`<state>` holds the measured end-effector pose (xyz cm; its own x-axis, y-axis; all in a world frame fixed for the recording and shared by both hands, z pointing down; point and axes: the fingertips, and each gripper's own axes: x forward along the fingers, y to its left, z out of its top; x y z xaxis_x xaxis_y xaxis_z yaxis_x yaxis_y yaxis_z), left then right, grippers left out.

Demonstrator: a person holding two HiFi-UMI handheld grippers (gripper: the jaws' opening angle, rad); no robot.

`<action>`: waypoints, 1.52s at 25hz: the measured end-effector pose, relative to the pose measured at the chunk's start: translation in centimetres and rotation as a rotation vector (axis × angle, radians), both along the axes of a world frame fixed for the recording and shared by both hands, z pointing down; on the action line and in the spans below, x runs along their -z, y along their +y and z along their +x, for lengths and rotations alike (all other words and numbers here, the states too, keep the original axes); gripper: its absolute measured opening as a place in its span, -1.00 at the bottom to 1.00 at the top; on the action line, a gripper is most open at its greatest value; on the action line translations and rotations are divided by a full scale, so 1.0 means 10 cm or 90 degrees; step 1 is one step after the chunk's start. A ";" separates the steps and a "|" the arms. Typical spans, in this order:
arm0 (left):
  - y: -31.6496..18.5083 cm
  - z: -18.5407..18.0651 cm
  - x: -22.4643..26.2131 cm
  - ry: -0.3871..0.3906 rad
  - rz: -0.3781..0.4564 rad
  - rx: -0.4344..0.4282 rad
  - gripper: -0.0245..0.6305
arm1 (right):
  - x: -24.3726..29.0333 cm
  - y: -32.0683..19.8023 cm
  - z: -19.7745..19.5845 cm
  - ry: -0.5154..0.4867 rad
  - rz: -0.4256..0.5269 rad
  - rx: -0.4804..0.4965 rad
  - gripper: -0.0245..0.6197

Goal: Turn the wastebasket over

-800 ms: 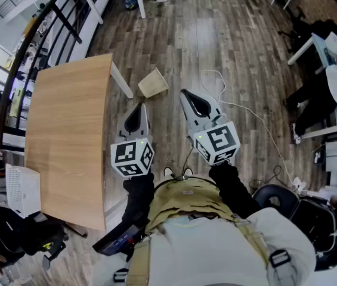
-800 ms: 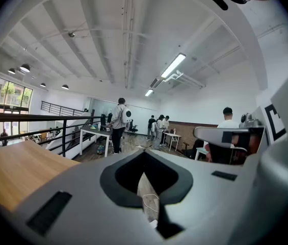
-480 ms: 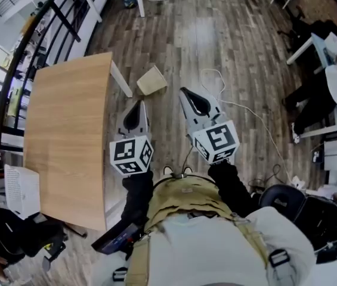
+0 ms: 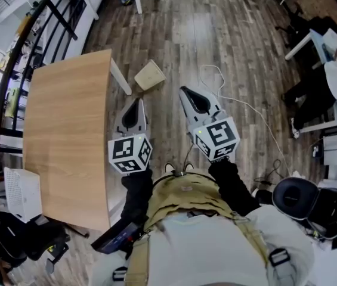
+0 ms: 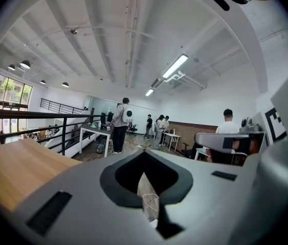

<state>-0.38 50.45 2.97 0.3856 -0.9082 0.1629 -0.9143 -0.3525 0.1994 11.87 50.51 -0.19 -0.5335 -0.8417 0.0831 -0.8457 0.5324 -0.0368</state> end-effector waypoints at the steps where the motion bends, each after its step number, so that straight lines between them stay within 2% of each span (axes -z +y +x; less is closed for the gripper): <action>1: 0.00 -0.02 -0.02 0.000 -0.002 0.000 -0.92 | -0.02 0.00 -0.01 0.000 -0.003 -0.001 -0.86; 14: -0.20 -0.56 -0.23 0.006 -0.023 0.017 -0.92 | -0.27 -0.23 -0.49 0.006 -0.025 0.008 -0.86; 19: -0.51 -0.59 -0.37 0.003 -0.036 0.017 -0.92 | -0.41 -0.62 -0.49 0.002 -0.040 0.007 -0.86; 22: -0.80 -0.70 -0.50 -0.006 -0.047 0.035 -0.92 | -0.57 -0.97 -0.56 -0.004 -0.051 0.019 -0.86; 29: -1.94 -0.80 -0.56 -0.020 -0.046 0.081 -0.92 | -0.68 -2.21 -0.64 -0.016 -0.055 0.057 -0.86; 38: -3.88 -0.52 -0.39 -0.024 -0.046 0.097 -0.92 | -0.48 -4.22 -0.54 -0.026 -0.053 0.106 -0.86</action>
<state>-5.53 11.63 6.90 0.2365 -0.9409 0.2423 -0.9635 -0.1950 0.1833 6.49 8.35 4.58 -0.6691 -0.7328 0.1238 -0.7432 0.6583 -0.1196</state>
